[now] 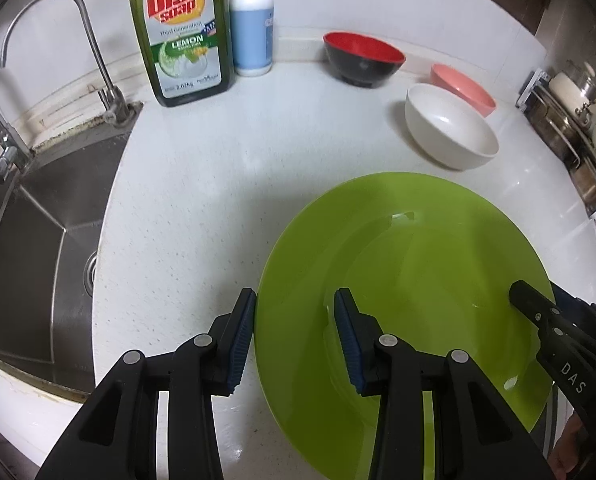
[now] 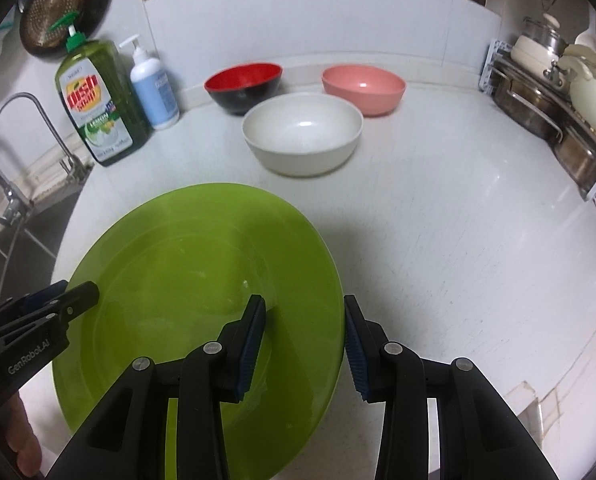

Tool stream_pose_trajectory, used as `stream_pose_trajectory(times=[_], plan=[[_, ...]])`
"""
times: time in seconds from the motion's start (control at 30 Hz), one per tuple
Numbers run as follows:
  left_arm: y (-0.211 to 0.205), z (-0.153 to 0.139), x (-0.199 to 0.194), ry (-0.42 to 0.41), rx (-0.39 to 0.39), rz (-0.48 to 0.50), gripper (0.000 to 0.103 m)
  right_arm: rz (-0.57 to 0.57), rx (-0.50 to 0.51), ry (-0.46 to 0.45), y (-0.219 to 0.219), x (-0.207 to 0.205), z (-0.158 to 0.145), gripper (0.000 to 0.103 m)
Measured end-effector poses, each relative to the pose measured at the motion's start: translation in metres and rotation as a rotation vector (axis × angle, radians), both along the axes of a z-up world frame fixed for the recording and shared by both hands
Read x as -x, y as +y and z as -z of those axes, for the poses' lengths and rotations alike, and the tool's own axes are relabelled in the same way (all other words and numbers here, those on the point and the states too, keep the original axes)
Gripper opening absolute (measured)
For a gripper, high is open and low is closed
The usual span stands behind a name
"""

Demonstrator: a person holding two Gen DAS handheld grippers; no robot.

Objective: Organize plates and bowls
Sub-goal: 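Lower the green plate onto the blue plates and open both grippers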

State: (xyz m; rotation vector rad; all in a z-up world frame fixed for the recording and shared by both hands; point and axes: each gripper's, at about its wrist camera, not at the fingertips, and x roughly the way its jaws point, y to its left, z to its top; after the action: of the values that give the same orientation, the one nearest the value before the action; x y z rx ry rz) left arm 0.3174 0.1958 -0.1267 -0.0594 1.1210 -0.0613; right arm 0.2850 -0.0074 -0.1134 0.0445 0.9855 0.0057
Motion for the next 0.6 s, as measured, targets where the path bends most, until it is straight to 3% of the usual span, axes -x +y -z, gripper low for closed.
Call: stream_pose_trajectory(times=[0.6], plan=[[-0.004, 0.018, -0.01, 0.057, -0.03, 0.006, 0.04, -0.012, -0.008, 0.08, -0.005, -0.012, 0.029, 0.04]])
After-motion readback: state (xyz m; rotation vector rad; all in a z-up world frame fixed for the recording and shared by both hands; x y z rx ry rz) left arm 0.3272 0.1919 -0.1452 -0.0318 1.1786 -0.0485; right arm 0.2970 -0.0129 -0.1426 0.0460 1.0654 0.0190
